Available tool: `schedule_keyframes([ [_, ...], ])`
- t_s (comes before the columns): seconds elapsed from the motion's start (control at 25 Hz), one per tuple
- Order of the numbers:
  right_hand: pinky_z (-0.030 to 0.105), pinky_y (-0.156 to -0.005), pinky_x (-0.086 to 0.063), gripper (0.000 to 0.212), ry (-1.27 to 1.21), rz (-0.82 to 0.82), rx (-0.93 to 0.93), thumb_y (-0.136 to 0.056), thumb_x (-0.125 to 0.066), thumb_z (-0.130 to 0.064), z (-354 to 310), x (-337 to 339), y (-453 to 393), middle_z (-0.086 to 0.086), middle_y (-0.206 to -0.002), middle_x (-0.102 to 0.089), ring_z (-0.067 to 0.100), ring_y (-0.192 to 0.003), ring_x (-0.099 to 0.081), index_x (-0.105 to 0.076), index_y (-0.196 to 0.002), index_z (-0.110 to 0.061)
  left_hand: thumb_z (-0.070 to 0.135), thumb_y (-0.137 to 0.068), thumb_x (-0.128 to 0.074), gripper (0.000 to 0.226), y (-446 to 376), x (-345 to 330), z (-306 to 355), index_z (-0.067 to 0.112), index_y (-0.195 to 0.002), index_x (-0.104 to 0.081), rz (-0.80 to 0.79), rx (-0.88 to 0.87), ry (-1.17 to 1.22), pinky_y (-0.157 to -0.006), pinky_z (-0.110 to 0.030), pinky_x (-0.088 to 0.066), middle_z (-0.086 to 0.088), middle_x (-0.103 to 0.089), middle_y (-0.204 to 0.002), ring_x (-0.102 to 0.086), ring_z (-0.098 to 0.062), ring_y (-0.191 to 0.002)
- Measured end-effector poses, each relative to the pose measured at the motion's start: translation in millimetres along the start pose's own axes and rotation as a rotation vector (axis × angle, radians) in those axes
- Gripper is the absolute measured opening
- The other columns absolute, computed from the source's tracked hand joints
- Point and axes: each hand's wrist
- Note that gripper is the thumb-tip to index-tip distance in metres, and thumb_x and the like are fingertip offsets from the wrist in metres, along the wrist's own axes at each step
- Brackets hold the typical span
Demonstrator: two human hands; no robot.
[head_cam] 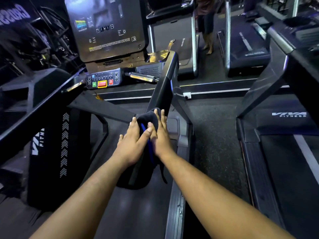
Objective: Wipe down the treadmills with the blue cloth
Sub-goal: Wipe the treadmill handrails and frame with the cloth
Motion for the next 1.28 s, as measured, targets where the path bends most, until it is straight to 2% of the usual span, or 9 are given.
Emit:
schedule_keyframes([
  [0.24,0.05,-0.123,-0.01,0.06,0.042,-0.003,-0.036,-0.104,-0.038,-0.041,20,22,-107,-0.006,-0.167,0.006,0.016,-0.153,0.006,-0.014,-0.158,-0.03,0.079,-0.081,-0.019,0.09,-73,-11,20,0.036,-0.157,0.005,-0.047,0.008,-0.186,-0.122,-0.055,-0.001,0.012,0.006,-0.166,0.006,-0.005,-0.151],
  [0.44,0.041,-0.123,-0.013,0.057,0.026,0.065,-0.033,-0.105,-0.038,-0.037,33,36,-185,0.002,-0.167,-0.002,0.021,-0.154,-0.003,-0.019,-0.157,-0.024,0.08,-0.083,-0.022,0.094,-92,-15,27,0.031,-0.158,0.002,-0.055,-0.014,-0.309,-0.123,-0.049,0.0,0.014,0.01,-0.165,0.013,-0.003,-0.15],
  [0.64,0.047,-0.113,-0.035,0.066,-0.177,0.148,-0.406,-0.1,-0.034,-0.056,51,40,-207,0.008,-0.161,-0.03,0.034,-0.139,-0.042,-0.013,-0.158,-0.031,0.079,-0.081,-0.019,0.093,-90,-13,26,0.032,-0.158,0.003,-0.069,-0.009,-0.258,-0.123,-0.045,0.003,0.017,0.01,-0.164,0.016,0.003,-0.147],
  [0.72,0.04,-0.115,-0.032,0.069,-0.253,0.165,-0.475,-0.096,-0.036,-0.06,50,27,-162,0.005,-0.159,-0.035,0.029,-0.14,-0.041,-0.019,-0.157,-0.031,0.076,-0.085,-0.023,0.088,-92,-13,25,0.032,-0.158,0.003,-0.066,-0.01,-0.231,-0.123,-0.047,0.003,0.016,0.01,-0.164,0.015,0.002,-0.148],
  [0.88,0.037,-0.123,-0.019,0.074,-0.176,0.066,-0.164,-0.093,-0.041,-0.057,28,-1,-40,0.004,-0.164,-0.023,0.018,-0.151,-0.022,-0.024,-0.156,-0.022,0.073,-0.084,-0.02,0.089,-77,-8,27,0.028,-0.157,0.003,0.006,0.014,-0.078,-0.123,-0.049,0.001,0.013,0.01,-0.165,0.008,0.0,-0.15],
  [0.96,0.04,-0.124,-0.011,0.063,0.054,-0.051,0.005,-0.098,-0.044,-0.048,14,15,-64,0.006,-0.167,-0.006,0.026,-0.154,-0.006,-0.025,-0.154,-0.028,0.066,-0.093,-0.024,0.08,-57,-5,23,0.026,-0.157,0.003,0.028,0.044,-0.018,-0.124,-0.049,0.0,0.012,0.009,-0.165,0.006,0.0,-0.15],
  [1.04,0.045,-0.123,-0.009,0.056,0.355,-0.136,0.028,-0.102,-0.045,-0.041,-5,29,-112,0.003,-0.167,0.001,0.034,-0.153,0.001,-0.029,-0.154,-0.028,0.064,-0.095,-0.025,0.078,-20,-2,14,0.028,-0.157,0.005,0.005,0.054,-0.034,-0.124,-0.047,0.002,0.013,0.01,-0.164,0.006,0.0,-0.15],
  [1.16,0.042,-0.124,-0.007,0.052,0.54,-0.139,-0.062,-0.102,-0.044,-0.042,-27,30,-138,-0.002,-0.167,-0.006,0.034,-0.153,0.003,-0.037,-0.151,-0.026,0.062,-0.099,-0.027,0.074,32,3,-4,0.03,-0.156,0.007,-0.016,0.086,0.019,-0.124,-0.042,0.006,0.018,0.011,-0.163,0.007,0.002,-0.149],
  [1.28,0.033,-0.122,-0.004,0.046,0.473,-0.104,0.028,-0.102,-0.049,-0.035,-29,15,-82,0.001,-0.162,-0.027,0.03,-0.153,-0.003,-0.048,-0.145,-0.016,0.065,-0.096,-0.027,0.078,68,4,-19,0.028,-0.158,0.005,0.007,0.13,0.154,-0.123,-0.04,0.007,0.02,0.008,-0.162,0.005,0.007,-0.144],
])
Point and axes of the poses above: each hand's wrist, its own y-axis away from the middle knuckle, its own x-axis out of the back of the hand, z = x × y
